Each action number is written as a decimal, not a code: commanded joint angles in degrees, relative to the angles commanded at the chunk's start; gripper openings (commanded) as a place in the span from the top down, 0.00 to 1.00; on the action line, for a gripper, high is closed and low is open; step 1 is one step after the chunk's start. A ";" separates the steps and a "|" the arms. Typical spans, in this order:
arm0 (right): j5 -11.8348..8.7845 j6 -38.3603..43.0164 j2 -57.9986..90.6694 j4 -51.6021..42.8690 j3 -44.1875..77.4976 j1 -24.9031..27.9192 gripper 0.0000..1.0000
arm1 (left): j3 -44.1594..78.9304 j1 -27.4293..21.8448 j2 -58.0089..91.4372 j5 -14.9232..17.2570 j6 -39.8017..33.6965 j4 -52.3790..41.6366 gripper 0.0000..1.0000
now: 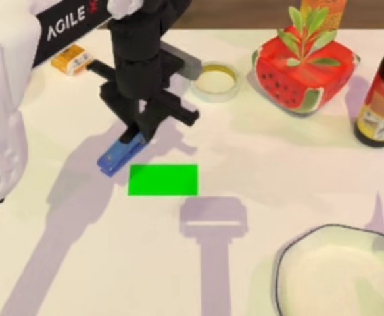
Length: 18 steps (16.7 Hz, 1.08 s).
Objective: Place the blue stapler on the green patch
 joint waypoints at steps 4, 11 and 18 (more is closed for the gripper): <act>0.00 0.00 0.00 0.00 0.00 0.00 0.00 | 7.73 -3.88 4.11 0.16 23.93 -3.00 1.00; 0.00 0.00 0.00 0.00 0.00 0.00 0.00 | 14.75 -7.44 5.76 0.05 43.85 -4.19 1.00; 0.00 0.00 0.00 0.00 0.00 0.00 0.00 | 13.85 -7.15 5.41 0.00 44.39 -3.21 1.00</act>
